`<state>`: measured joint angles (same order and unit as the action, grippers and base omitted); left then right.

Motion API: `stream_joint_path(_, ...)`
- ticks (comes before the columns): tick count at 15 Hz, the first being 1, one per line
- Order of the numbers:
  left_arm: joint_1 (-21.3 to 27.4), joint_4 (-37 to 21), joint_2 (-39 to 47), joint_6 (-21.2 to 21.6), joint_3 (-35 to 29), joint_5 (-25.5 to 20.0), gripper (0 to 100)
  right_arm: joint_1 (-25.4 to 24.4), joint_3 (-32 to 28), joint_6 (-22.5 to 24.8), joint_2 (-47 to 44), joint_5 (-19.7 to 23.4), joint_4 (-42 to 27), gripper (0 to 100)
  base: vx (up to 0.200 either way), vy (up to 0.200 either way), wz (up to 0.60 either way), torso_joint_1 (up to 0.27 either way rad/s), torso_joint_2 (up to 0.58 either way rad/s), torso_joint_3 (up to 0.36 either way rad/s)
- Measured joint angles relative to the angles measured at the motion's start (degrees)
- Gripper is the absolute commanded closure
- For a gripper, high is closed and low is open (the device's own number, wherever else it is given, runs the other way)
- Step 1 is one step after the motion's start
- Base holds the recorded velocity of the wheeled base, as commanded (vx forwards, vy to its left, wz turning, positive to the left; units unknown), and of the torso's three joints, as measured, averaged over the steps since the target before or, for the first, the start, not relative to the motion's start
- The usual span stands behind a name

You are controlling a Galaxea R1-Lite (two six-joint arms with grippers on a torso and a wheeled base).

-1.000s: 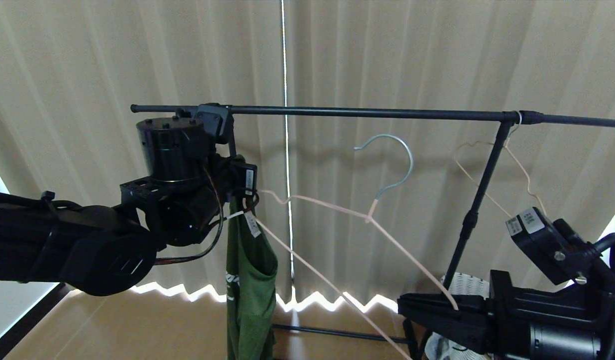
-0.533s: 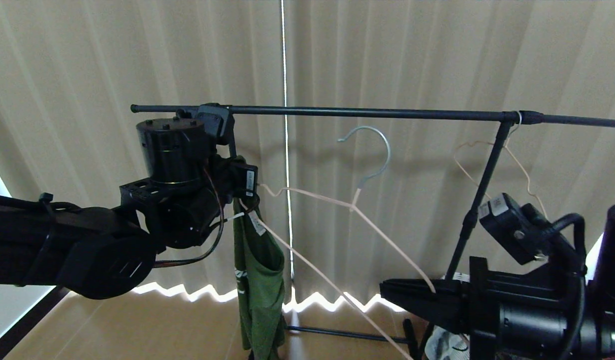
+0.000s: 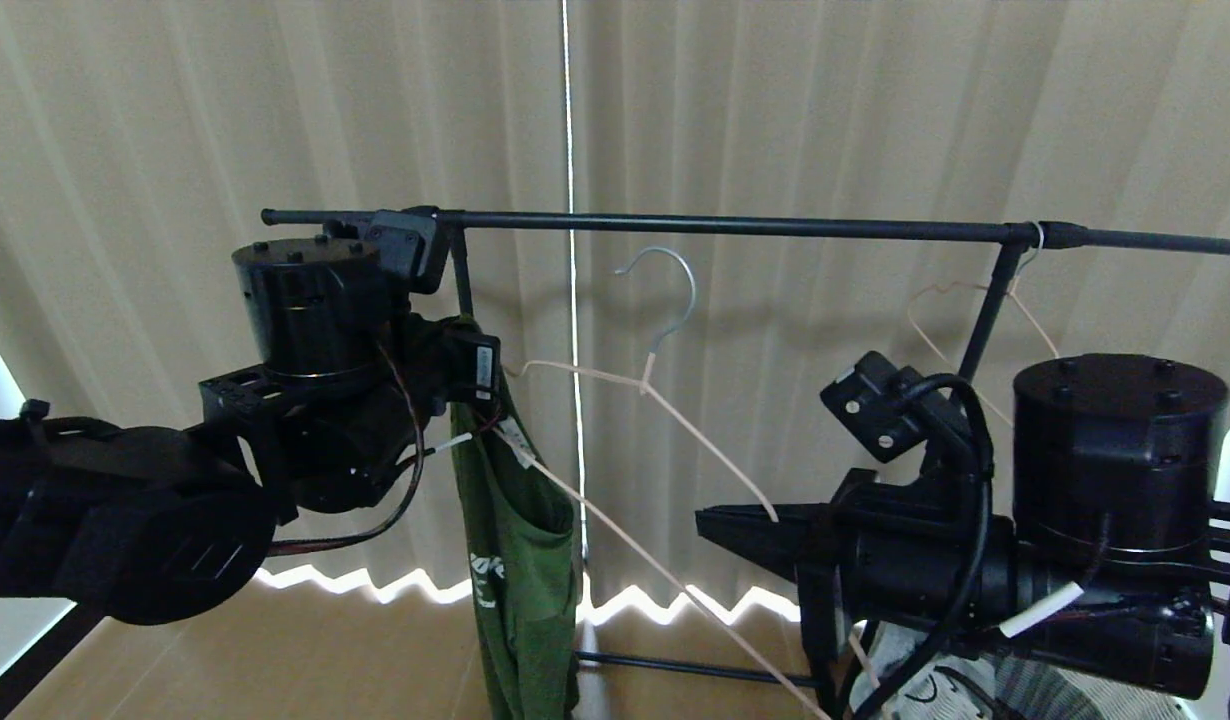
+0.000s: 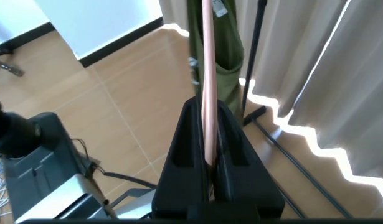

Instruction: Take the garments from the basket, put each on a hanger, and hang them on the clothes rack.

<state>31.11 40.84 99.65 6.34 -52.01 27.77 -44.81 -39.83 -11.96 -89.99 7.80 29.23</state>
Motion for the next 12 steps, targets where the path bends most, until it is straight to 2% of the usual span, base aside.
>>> stream_joint_path(6, 2.79, -0.04, -4.33, -0.16, 3.22, -0.11, 100, 0.00, -4.30, -0.02, -5.90, -1.49, 1.45, 100, 0.000, 0.000, 0.00, 0.000, 0.00, 0.000)
stream_joint_path(9, 9.57, -0.01, -7.20, -0.05, 4.35, -0.93, 100, 0.02, -5.18, 0.09, -8.94, -1.57, 4.79, 100, 0.000, 0.000, 0.00, 0.000, 0.00, 0.000)
stream_joint_path(12, 15.38, 0.02, -8.87, 0.00, 4.66, -2.34, 100, 0.05, -5.60, 0.09, -10.51, -1.57, 4.92, 100, 0.000, 0.000, 0.00, 0.000, 0.00, 0.000)
